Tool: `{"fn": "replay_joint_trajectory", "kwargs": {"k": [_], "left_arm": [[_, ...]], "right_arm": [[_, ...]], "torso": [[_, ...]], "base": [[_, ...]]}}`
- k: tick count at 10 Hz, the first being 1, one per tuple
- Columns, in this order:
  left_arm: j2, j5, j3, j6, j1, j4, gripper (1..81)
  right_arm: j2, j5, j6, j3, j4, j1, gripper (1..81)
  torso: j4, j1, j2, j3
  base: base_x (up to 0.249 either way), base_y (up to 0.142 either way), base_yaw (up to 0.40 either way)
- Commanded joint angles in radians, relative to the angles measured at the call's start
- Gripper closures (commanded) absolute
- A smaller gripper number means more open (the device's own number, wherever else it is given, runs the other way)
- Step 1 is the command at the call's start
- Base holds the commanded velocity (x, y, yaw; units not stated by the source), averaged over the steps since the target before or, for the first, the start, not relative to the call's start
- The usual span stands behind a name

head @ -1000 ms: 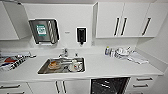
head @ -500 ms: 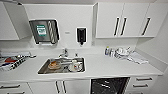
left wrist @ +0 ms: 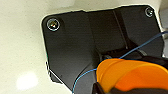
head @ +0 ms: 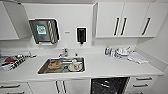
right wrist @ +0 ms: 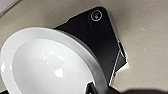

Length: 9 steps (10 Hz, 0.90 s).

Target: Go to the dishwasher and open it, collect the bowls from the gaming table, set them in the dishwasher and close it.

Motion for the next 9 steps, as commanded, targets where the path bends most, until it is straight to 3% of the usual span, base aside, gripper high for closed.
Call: {"fn": "replay_joint_trajectory", "kwargs": {"k": [1,2,4,6,7,9], "left_arm": [[-0.042,0.058,0.054,0.004,-0.044,-0.002,81.1],[-0.062,0.051,0.089,0.006,-0.043,-0.004,81.1],[-0.153,0.040,0.253,0.004,-0.044,-0.002,81.1],[-0.223,0.021,0.342,-0.005,-0.044,-0.005,81.1],[-0.256,0.009,0.382,-0.007,-0.044,-0.005,81.1],[-0.352,-0.020,0.511,-0.010,-0.047,-0.007,81.1]], "right_arm": [[-0.020,-0.027,0.001,0.011,0.008,0.043,81.1],[-0.023,-0.026,0.000,0.010,0.006,0.042,81.1],[-0.031,-0.026,0.000,0.016,0.006,0.043,81.1],[-0.032,-0.026,0.001,0.016,0.006,0.046,81.1],[-0.031,-0.026,0.000,0.016,0.008,0.046,81.1],[-0.031,-0.026,0.001,0.016,0.008,0.046,81.1]], "torso": [[0.000,0.000,0.000,-0.093],[0.000,0.000,0.000,-0.110],[0.000,0.000,0.000,-0.179],[0.000,0.000,0.000,-0.244],[0.000,0.000,0.001,-0.185],[0.000,0.001,0.001,-0.222]], "base": [[0.000,0.000,0.000],[0.000,0.000,0.000],[0.000,0.000,0.000],[0.000,0.000,0.000],[0.000,0.000,0.000],[0.000,0.000,0.000]]}}
